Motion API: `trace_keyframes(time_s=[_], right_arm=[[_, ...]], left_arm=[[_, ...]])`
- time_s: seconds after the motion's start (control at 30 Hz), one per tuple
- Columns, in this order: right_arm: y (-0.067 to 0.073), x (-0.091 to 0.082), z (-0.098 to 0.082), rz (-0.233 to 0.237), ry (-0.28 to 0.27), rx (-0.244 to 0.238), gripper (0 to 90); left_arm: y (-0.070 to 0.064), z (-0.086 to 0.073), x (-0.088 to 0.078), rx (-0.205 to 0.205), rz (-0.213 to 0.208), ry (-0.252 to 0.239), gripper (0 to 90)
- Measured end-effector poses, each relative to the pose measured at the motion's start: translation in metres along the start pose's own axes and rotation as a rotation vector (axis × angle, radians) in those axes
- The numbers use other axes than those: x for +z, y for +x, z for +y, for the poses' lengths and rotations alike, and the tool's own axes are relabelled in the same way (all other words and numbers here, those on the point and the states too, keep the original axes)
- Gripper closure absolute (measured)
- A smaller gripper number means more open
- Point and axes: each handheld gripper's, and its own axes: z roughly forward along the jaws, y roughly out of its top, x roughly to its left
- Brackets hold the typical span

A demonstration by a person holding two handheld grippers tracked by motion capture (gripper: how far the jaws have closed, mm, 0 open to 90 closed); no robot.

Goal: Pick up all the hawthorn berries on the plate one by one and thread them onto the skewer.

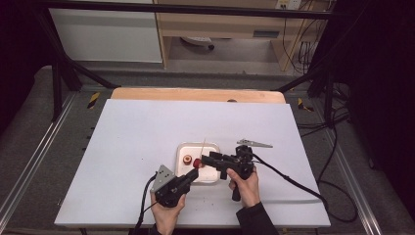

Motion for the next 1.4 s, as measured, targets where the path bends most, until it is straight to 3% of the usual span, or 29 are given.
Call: trace_keyframes(time_s=[0.13, 0.27, 0.53, 0.8, 0.9, 1.1, 1.2, 1.33, 1.4], right_arm=[[-0.004, -0.005, 0.007, -0.053, 0.009, -0.08, 18.7], [-0.009, -0.005, 0.01, -0.098, 0.057, -0.149, 9.2], [-0.019, 0.005, 0.019, -0.208, 0.204, -0.265, 2.7], [-0.015, 0.035, 0.028, -0.314, 0.383, -0.342, 4.1], [-0.013, 0.048, 0.029, -0.343, 0.451, -0.348, 6.5], [-0.012, 0.069, 0.029, -0.409, 0.529, -0.341, 14.0], [-0.013, 0.078, 0.028, -0.438, 0.559, -0.316, 17.3], [-0.011, 0.086, 0.027, -0.471, 0.595, -0.318, 20.1], [-0.01, 0.089, 0.026, -0.478, 0.592, -0.309, 22.5]], left_arm=[[0.007, -0.002, -0.007, 0.038, 0.026, 0.029, 88.7], [0.015, -0.002, -0.015, 0.079, 0.051, 0.07, 88.6], [0.03, -0.005, -0.028, 0.104, 0.1, 0.117, 88.6], [0.041, -0.007, -0.037, 0.077, 0.112, 0.142, 88.4], [0.046, -0.007, -0.041, 0.069, 0.121, 0.145, 88.4], [0.051, -0.011, -0.045, 0.052, 0.128, 0.155, 88.4], [0.053, -0.011, -0.045, 0.049, 0.129, 0.157, 88.3], [0.053, -0.011, -0.045, 0.051, 0.127, 0.162, 88.3], [0.053, -0.011, -0.045, 0.052, 0.125, 0.166, 88.3]])
